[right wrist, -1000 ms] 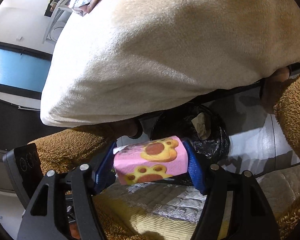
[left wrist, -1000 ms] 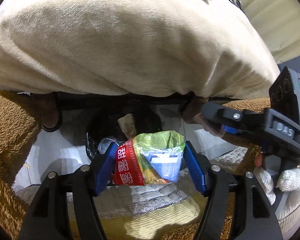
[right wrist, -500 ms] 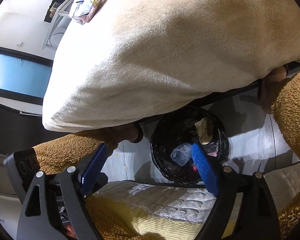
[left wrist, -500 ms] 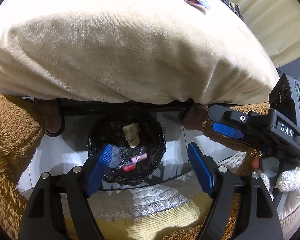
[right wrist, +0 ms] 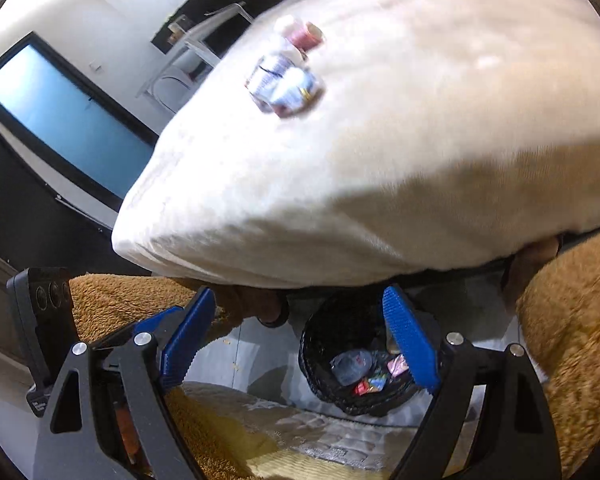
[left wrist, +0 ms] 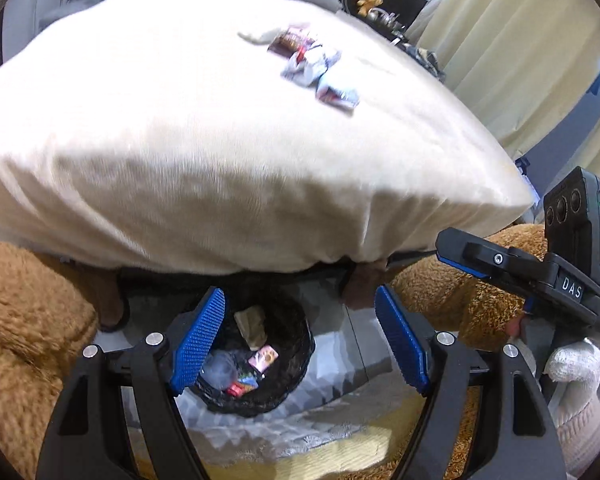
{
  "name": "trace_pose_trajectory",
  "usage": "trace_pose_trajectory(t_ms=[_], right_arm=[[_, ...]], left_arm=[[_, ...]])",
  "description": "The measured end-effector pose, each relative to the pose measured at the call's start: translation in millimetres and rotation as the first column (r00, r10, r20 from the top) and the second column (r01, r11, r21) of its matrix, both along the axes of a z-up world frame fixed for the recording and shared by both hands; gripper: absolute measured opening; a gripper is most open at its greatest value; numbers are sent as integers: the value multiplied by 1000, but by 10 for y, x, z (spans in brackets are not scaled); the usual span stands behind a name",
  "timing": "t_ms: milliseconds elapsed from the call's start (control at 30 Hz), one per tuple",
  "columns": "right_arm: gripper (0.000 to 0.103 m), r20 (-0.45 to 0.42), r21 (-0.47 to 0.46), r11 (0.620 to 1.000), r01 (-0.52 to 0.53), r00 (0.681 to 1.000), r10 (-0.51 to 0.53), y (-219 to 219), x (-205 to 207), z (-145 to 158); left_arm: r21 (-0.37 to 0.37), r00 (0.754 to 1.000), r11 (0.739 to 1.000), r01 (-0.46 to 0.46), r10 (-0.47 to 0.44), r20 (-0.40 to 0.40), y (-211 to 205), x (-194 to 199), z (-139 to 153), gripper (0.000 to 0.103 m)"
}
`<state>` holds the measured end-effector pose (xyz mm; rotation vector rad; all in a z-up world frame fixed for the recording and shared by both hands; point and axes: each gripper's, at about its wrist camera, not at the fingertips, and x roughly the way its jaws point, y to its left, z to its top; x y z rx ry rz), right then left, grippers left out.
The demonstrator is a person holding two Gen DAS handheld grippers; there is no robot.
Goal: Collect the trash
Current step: 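Move both open tools back over the remaining trash on the bed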
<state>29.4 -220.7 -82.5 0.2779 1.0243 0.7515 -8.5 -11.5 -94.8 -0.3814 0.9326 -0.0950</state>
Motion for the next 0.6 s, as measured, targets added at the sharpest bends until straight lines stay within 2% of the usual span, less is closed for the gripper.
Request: trace_pose_trajectory(t_ms=[267,433,600], right_arm=[[85,171,-46,998,-49,984,56,60,215,369],[85,294,-120,987,-105,946,137,190,470,563],[85,296,-167,974,-156,934,201,386,844,530]], left_arm=[[26,994,1000,7,-9,108,172,110,323,76],[47,989,999,-7,0,150,369,268,507,76],[29,984,999,-29,24,178,633,443,652,76]])
